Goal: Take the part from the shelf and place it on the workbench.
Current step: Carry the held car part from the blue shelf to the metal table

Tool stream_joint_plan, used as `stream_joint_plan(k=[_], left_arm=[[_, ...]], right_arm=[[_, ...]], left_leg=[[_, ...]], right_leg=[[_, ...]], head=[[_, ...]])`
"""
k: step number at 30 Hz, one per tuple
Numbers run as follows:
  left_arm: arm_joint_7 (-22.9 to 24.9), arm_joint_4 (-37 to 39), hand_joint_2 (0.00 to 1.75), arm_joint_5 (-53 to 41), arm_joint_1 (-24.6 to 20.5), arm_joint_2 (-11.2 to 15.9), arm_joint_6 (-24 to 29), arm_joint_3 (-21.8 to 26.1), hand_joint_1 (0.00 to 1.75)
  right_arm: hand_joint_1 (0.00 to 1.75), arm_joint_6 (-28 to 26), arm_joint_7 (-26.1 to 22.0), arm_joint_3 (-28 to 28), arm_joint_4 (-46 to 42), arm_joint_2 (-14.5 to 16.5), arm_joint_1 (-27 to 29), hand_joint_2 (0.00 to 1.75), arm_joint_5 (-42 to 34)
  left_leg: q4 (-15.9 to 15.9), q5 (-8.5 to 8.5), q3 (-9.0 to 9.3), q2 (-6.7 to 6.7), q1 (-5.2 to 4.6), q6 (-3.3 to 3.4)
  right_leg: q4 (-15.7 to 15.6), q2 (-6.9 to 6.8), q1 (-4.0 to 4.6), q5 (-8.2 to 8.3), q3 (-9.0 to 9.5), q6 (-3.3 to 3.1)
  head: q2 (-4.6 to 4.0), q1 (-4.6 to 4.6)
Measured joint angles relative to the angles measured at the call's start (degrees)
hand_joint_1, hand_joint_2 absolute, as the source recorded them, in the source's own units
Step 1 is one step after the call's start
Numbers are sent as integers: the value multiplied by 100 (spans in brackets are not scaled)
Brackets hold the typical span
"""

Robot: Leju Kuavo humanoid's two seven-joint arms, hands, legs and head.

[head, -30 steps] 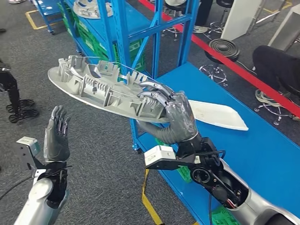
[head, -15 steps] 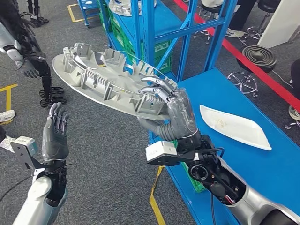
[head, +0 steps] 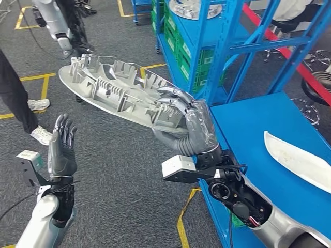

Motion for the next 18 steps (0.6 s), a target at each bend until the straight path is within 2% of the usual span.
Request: stream_joint_plan(k=[1, 2, 3, 4, 6, 7, 8, 10, 11, 12, 14, 15, 16, 17, 18], left_arm=[[0, 4, 0, 3, 4, -6, -4, 0, 0], [0, 9, 0, 7, 6, -9, -7, 0, 0], [0, 13, 0, 10, 5, -12, -10, 0, 0], [-1, 16, 0, 13, 2, -17, -10, 0, 0], [-7, 27, 0, 17, -10, -38, -17, 0, 0], [-12, 39, 0, 22, -16, -51, -23, 0, 0], [-19, 55, 0, 26, -19, -62, -29, 0, 0], [-39, 90, 0, 32, -27, -68, -36, 0, 0], [-55, 105, 0, 33, -40, -68, -37, 0, 0], [-72, 120, 0, 38, -67, -66, -37, 0, 0], [-96, 144, 0, 49, -115, -66, -29, 0, 0], [-100, 161, 0, 57, -121, -66, -23, 0, 0], [-102, 177, 0, 63, -112, -67, -17, 0, 0], [-103, 191, 0, 68, -98, -66, -13, 0, 0], [-104, 203, 0, 73, -88, -62, -8, 0, 0]], right_arm=[[175, -2, 2, -2, 0, -2, 15, 175, -4], [175, -4, 5, -4, 0, -5, 32, 175, -9], [175, -6, 8, -5, 0, -10, 47, 175, -13], [175, -9, 10, -8, 0, -17, 57, 175, -18], [175, -26, 25, -18, -1, -37, 61, 175, -28], [175, -40, 39, -23, -1, -45, 60, 175, -33], [175, -57, 59, -28, -2, -52, 59, 175, -38], [175, -78, 95, -32, -2, -57, 60, 175, -35], [175, -81, 104, -33, -2, -58, 66, 175, -33], [175, -82, 104, -33, -2, -58, 69, 175, -33], [175, -85, 80, -34, -2, -58, 74, 175, -53], [175, -88, 62, -35, 2, -58, 72, 175, -77], [175, -90, 46, -34, 10, -58, 73, 175, -100], [175, -91, 35, -33, 23, -58, 74, 175, -118], [175, -92, 26, -33, 35, -58, 75, 175, -130]], left_leg=[[2, -6, 9, -83, -12, 8], [6, -11, 21, -170, -25, 15], [11, -17, 34, -256, -32, 18], [17, -25, 46, -341, -35, 17], [34, -36, 46, -495, -31, -2], [42, -34, 27, -566, -21, -21], [43, -24, 3, -635, -6, -50], [36, -5, -36, -734, 8, -116], [69, -34, -59, -654, -11, -146], [200, -124, -126, -501, -32, -171], [780, -429, -415, -118, -42, -216], [1186, -592, -627, -21, -21, -241], [1503, -680, -799, 24, 4, -265], [1639, -676, -885, 52, 26, -290], [1584, -585, -872, 83, 50, -314]], right_leg=[[279, 22, 8, -42, -175, -7], [336, 34, 13, 33, -253, -24], [144, 57, 19, 224, -216, -50], [-233, 124, 27, 489, -91, -82], [-1022, 389, 29, 887, 221, -150], [-1268, 483, 33, 963, 335, -175], [-1377, 518, 36, 960, 399, -193], [-1473, 389, 27, 951, 471, -214], [-1528, 317, 11, 967, 506, -225], [-1585, 237, -4, 987, 540, -238], [-1645, 89, 0, 1010, 574, -258], [-1646, 5, 6, 1006, 574, -263], [-1642, -77, 6, 998, 574, -263], [-1636, -159, 0, 986, 574, -259], [-1625, -244, -9, 970, 575, -247]], head=[[0, 29], [0, 51], [0, 68], [0, 81], [0, 90], [0, 93], [0, 101], [0, 134], [0, 132], [0, 100], [0, 17], [0, -17], [0, -40], [0, -66], [0, -99]])
